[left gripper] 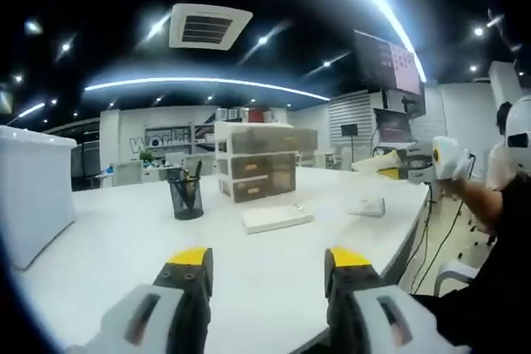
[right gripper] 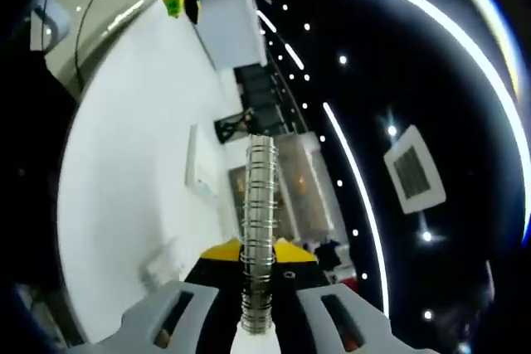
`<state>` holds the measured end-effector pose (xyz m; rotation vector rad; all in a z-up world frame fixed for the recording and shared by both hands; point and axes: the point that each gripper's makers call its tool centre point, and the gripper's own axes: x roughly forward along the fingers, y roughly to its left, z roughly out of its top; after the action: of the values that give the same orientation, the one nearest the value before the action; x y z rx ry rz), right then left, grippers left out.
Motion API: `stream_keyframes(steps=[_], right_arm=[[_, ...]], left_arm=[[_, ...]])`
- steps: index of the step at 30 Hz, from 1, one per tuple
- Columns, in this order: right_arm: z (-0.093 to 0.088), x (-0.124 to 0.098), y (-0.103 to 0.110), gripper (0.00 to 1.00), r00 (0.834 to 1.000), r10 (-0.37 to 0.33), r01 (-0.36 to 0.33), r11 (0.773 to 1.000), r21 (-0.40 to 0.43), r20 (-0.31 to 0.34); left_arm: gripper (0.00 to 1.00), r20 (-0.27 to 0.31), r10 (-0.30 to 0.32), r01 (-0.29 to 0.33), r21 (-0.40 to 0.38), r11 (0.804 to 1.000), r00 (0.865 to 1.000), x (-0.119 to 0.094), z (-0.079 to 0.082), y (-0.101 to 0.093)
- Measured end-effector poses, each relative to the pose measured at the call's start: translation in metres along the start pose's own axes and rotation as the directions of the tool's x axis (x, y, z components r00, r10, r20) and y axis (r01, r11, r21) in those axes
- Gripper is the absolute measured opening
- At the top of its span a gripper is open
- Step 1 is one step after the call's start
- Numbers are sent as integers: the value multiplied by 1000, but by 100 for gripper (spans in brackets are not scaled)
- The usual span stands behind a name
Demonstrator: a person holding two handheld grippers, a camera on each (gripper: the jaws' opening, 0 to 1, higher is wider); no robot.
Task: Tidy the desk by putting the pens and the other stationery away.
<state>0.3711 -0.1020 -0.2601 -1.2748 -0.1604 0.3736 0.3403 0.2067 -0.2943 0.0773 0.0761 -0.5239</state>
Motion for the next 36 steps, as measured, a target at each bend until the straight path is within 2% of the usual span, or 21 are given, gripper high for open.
stream_keyframes(steps=[8, 16, 21, 28, 31, 33, 36], right_arm=[[5, -8, -22, 9, 1000, -18, 18, 1000, -20, 5], [18, -5, -49, 9, 999, -33, 34, 999, -36, 29], [24, 2, -60, 9, 999, -29, 31, 999, -43, 45], [32, 17, -79, 9, 998, -26, 29, 998, -51, 55], [36, 26, -87, 9, 998, -15, 18, 999, -46, 59], [37, 33, -91, 9, 998, -7, 10, 999, -47, 57], [37, 43, -95, 9, 999, 3, 0, 999, -46, 52]], left_arm=[[54, -8, -17, 17, -14, 1000, 1000, 0, -7, -7], [54, 11, -16, 16, -5, 1000, 1000, -8, 1, -10], [54, 1, 21, -21, 21, 1000, 1000, -11, -4, -6], [54, 0, 34, -34, 3, 999, 999, -17, -11, 1], [54, -3, 37, -37, 2, 999, 999, -18, -13, 2], [54, -25, 62, -61, 38, 997, 998, -19, -18, 4], [54, -25, 62, -62, 32, 998, 998, -20, -20, 4]])
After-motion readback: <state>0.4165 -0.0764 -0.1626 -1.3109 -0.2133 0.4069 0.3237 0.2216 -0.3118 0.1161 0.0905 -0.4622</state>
